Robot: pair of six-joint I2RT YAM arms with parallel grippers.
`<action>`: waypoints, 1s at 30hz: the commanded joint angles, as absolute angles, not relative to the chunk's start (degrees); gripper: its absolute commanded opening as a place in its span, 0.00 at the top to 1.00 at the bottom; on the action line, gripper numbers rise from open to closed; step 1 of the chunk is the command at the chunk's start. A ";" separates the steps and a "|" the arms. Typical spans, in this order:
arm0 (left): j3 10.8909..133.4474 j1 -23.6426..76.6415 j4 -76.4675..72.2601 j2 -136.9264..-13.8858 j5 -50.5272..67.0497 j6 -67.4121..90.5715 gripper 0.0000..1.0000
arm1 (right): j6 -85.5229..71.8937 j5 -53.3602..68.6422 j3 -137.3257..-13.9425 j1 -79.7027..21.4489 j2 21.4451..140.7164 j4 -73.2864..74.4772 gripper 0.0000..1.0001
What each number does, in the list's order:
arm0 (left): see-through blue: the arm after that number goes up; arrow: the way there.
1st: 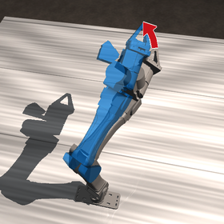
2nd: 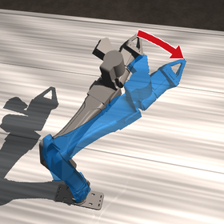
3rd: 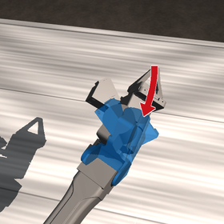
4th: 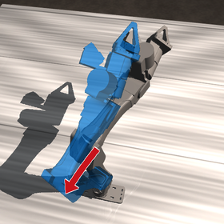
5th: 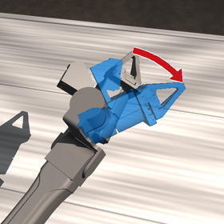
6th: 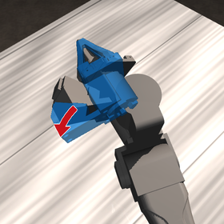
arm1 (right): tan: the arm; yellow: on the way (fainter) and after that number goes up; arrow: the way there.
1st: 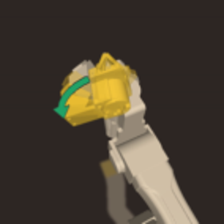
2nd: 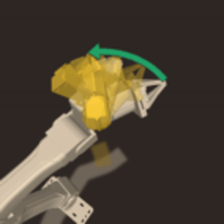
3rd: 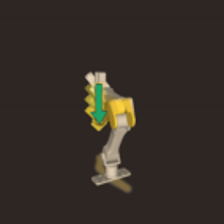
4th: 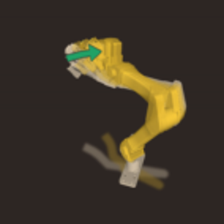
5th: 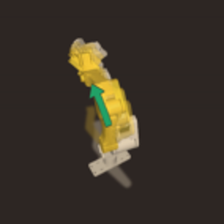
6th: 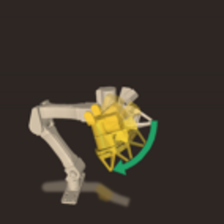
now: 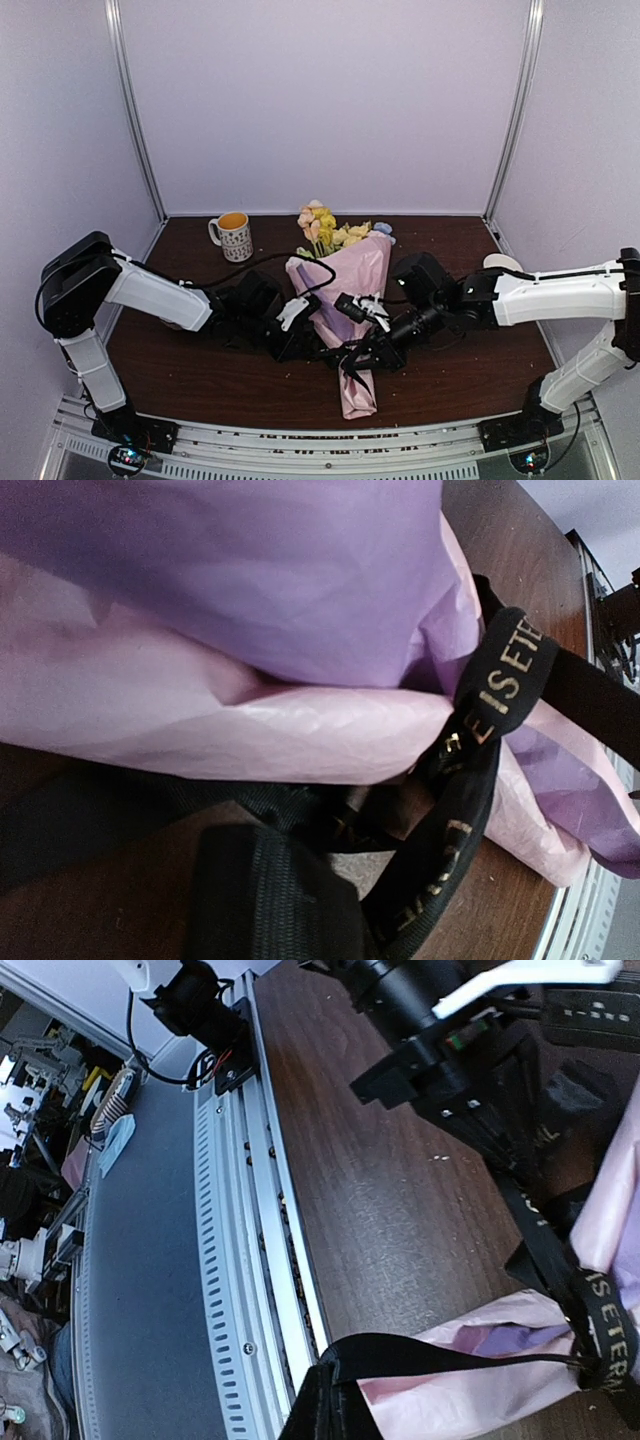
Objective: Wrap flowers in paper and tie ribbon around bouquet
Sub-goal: Tie the half-tied ribbon around the folded bouquet.
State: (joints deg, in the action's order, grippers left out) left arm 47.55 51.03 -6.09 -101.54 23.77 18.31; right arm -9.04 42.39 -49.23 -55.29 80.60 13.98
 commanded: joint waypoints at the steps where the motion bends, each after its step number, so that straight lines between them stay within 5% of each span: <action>1: 48.96 50.62 -7.55 -102.13 23.55 17.07 1.00 | -7.91 43.24 -52.36 -59.22 84.56 16.10 0.95; 4: 48.89 50.62 -7.46 -102.04 23.42 16.97 1.00 | -6.06 39.95 -55.83 -61.56 87.29 19.91 0.86; 7: 48.61 50.62 -7.64 -101.95 23.38 17.01 1.00 | -4.74 35.89 -58.57 -62.28 87.93 23.98 0.65; 9: 48.60 50.62 -7.59 -101.95 23.28 16.89 1.00 | -3.14 33.36 -60.22 -62.34 86.79 26.89 0.39; 10: 48.60 50.62 -7.61 -101.89 23.22 16.88 1.00 | -2.05 31.75 -60.60 -62.34 85.53 28.18 0.08; 11: 48.60 50.62 -7.61 -101.87 23.16 16.85 1.00 | -1.09 29.60 -60.79 -62.26 83.94 29.01 0.02; 21: 48.81 50.62 -7.71 -101.69 22.95 16.57 1.00 | -1.99 7.89 -42.36 -45.56 67.36 11.26 0.00; 30: 49.85 50.63 -6.60 -101.57 22.21 15.84 1.00 | -19.43 16.72 -42.94 -38.51 82.13 6.40 0.17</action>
State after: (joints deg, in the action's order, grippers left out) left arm 48.14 51.03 -5.76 -101.65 22.70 16.99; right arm -9.15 14.68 -41.67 -38.94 76.47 10.94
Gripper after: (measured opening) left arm 0.012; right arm 0.864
